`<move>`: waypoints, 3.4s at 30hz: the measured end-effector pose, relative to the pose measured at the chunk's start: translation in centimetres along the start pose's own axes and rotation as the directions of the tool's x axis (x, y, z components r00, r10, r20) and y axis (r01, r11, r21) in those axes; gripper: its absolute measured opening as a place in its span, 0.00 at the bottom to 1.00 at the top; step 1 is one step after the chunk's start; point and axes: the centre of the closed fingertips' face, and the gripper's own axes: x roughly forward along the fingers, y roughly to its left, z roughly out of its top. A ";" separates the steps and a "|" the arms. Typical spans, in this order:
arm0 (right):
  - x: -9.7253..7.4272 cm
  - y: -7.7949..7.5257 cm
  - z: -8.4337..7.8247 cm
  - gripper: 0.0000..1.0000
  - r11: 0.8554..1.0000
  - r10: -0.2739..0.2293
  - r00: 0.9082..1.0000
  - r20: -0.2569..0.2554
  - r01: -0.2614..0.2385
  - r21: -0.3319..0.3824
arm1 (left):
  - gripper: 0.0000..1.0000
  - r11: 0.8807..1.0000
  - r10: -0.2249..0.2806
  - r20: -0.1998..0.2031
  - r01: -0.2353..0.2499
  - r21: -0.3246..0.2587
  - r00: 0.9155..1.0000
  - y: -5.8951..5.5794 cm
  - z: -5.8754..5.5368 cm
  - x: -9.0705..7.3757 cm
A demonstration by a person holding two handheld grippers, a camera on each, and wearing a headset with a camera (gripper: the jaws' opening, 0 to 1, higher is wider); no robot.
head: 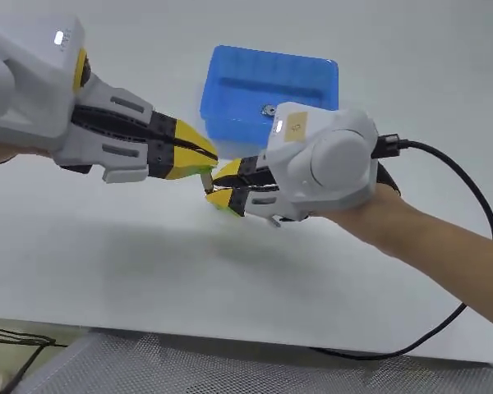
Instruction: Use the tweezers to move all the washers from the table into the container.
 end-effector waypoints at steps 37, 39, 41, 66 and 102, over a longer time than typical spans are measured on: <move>-1.0 0.2 0.9 0.10 1.000 -0.002 1.000 -0.019 0.001 -0.024 | 0.05 0.999 -0.028 -0.018 0.028 0.015 0.999 -1.5 2.3 0.9; -1.4 0.1 1.2 0.10 1.000 -0.006 1.000 -0.016 0.006 -0.027 | 0.05 0.999 -0.034 -0.018 0.035 0.021 0.999 -1.4 2.7 0.8; -1.8 -0.1 1.5 0.10 0.999 -0.016 1.000 -0.008 0.016 -0.028 | 0.05 0.999 -0.038 -0.017 0.039 0.032 0.999 -1.2 3.2 0.7; -7.5 -5.3 5.7 0.10 0.982 -0.164 0.985 0.061 0.169 -0.081 | 0.05 0.981 -0.032 0.007 0.030 0.192 0.999 3.1 8.8 -0.6; -4.7 -13.2 2.0 0.10 0.982 -0.188 0.982 0.016 0.188 -0.024 | 0.05 0.987 0.019 -0.033 -0.013 0.161 0.999 10.4 6.0 3.3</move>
